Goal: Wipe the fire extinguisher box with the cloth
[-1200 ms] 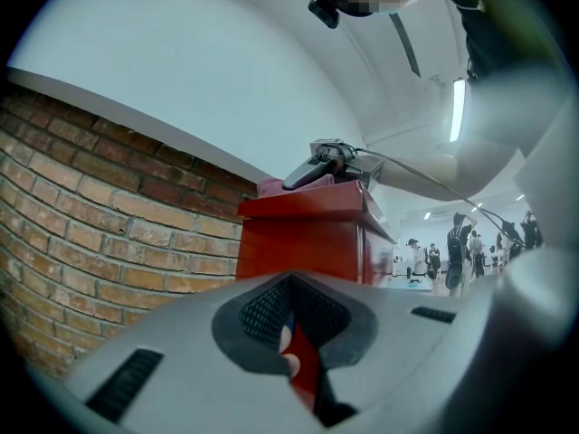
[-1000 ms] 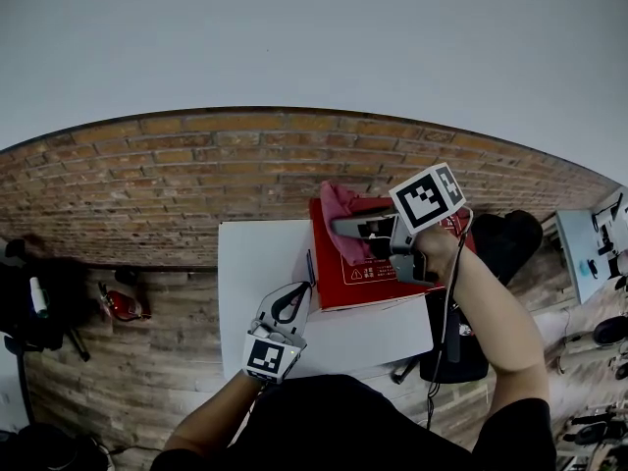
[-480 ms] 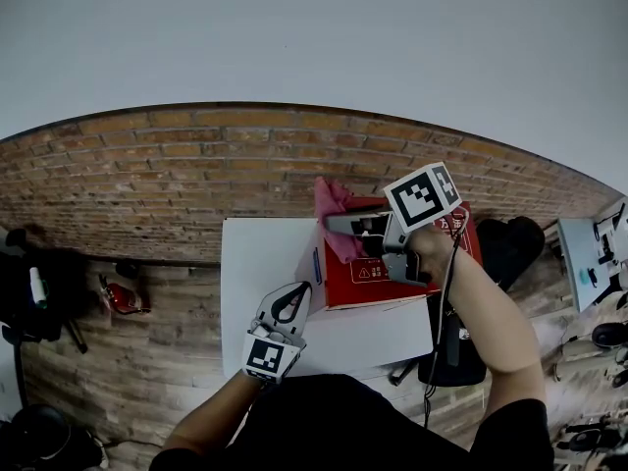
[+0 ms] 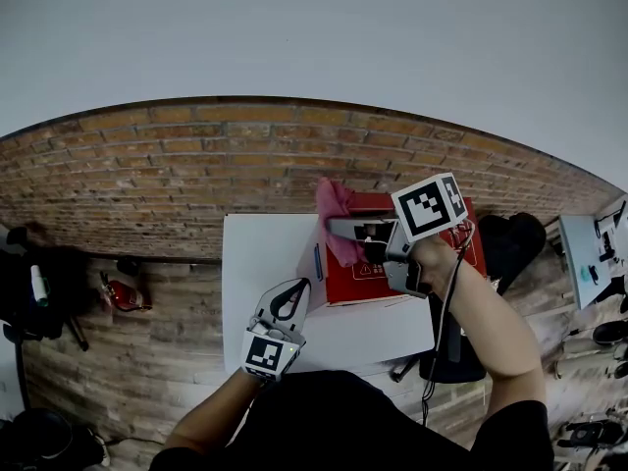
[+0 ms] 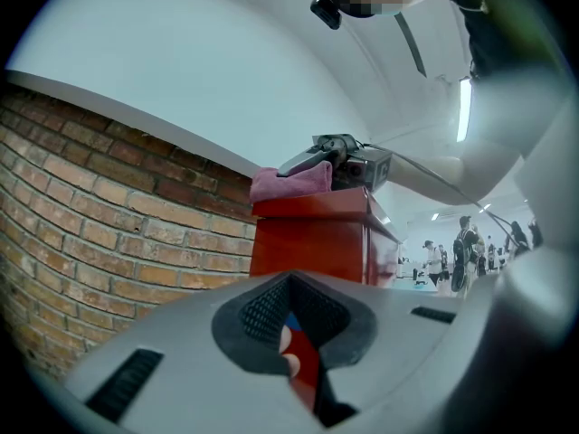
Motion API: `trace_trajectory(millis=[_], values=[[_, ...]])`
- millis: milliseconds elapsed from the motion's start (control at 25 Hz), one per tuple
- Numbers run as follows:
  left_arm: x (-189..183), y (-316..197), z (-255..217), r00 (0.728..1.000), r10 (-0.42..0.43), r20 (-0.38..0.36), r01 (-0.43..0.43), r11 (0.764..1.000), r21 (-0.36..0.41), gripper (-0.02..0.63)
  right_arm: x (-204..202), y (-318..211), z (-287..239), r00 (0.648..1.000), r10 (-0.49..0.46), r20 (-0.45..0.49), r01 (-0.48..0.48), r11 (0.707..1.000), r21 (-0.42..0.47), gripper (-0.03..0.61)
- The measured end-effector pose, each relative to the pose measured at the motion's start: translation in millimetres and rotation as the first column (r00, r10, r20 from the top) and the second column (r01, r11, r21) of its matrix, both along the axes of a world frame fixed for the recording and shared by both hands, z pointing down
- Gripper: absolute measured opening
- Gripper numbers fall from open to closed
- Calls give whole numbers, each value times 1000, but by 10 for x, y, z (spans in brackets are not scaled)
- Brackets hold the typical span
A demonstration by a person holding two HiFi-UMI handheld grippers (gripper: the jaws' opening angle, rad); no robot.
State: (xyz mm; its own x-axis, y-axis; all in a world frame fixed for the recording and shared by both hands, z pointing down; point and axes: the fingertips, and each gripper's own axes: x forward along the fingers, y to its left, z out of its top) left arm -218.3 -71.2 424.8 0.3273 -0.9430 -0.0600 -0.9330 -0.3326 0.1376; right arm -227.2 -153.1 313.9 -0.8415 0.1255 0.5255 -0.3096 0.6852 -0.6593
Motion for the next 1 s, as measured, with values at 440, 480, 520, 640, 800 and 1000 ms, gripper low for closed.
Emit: trace_trajectory(millis=[440, 480, 520, 640, 800, 1000], values=[[-4, 14, 23, 1000, 6, 7, -6, 1000, -17, 29, 34, 174, 11, 999, 25, 28, -24, 999, -28, 61], [-9, 13, 18, 1000, 6, 9, -6, 1000, -16, 29, 38, 194, 12, 999, 26, 30, -25, 999, -28, 61], [-12, 16, 12, 1000, 6, 10, -6, 1000, -15, 29, 43, 223, 12, 999, 25, 31, -24, 999, -25, 61], [-15, 41, 2, 1000, 9, 11, -9, 1000, -15, 29, 65, 334, 3, 999, 22, 35, -22, 1000, -17, 61], [-6, 50, 14, 1000, 14, 11, -14, 1000, -19, 29, 91, 436, 8, 999, 20, 42, -19, 1000, -17, 61], [11, 48, 8, 1000, 17, -7, -17, 1000, -20, 29, 123, 529, 11, 998, 28, 50, -27, 999, -22, 61]])
